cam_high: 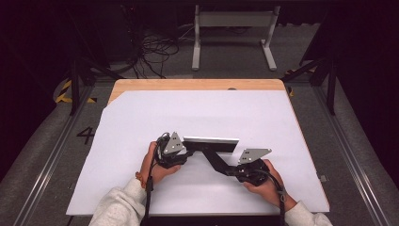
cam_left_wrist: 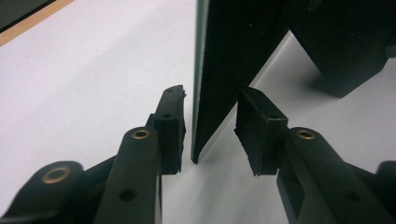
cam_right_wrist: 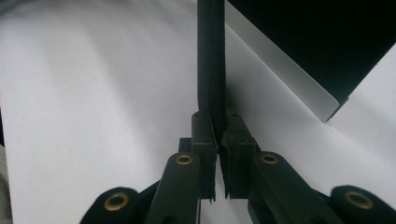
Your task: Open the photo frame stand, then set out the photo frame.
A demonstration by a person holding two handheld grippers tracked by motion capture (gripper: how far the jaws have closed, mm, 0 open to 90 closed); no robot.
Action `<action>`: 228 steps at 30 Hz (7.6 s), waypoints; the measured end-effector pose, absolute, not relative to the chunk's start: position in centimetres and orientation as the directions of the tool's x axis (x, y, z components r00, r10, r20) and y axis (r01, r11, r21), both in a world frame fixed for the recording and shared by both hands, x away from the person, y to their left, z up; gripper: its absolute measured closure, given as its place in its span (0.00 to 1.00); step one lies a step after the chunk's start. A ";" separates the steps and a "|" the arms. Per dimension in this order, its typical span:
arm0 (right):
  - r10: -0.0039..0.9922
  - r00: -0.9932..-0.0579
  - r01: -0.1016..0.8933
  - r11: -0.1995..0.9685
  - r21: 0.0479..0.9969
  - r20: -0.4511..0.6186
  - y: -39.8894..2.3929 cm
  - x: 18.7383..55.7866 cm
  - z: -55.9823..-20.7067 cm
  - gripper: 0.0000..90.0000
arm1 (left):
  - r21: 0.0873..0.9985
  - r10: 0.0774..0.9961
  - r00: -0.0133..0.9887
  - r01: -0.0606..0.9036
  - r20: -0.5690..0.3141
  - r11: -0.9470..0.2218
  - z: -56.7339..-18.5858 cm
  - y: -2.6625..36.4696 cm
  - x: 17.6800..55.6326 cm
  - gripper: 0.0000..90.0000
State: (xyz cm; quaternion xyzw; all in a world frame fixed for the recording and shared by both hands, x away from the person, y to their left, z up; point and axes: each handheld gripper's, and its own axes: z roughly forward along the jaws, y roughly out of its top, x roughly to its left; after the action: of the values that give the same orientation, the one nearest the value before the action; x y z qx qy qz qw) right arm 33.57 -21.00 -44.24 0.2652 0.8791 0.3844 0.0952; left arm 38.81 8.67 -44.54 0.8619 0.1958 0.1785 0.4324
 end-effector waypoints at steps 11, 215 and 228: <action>0.558 -0.829 0.381 0.517 0.767 0.036 -22.4 33.2 -42.6 0.86 | 0.827 0.489 0.865 0.188 0.116 -0.530 -44.2 9.2 38.7 0.76; 0.633 -0.773 0.386 0.423 0.820 0.037 -23.2 34.4 -44.1 0.75 | 0.802 0.392 0.909 0.128 0.139 -0.583 -43.3 10.3 35.5 0.92; 0.649 -0.760 0.389 0.432 0.814 0.019 -22.7 35.1 -44.1 0.79 | 0.802 0.378 0.915 0.121 0.138 -0.585 -43.3 9.9 35.2 0.92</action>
State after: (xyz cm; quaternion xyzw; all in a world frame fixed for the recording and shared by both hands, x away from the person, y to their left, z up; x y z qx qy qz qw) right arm 35.15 -22.73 -44.07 0.3117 0.8327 0.4323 0.1505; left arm 35.16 9.94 -43.26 0.8778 0.1420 0.1487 0.4326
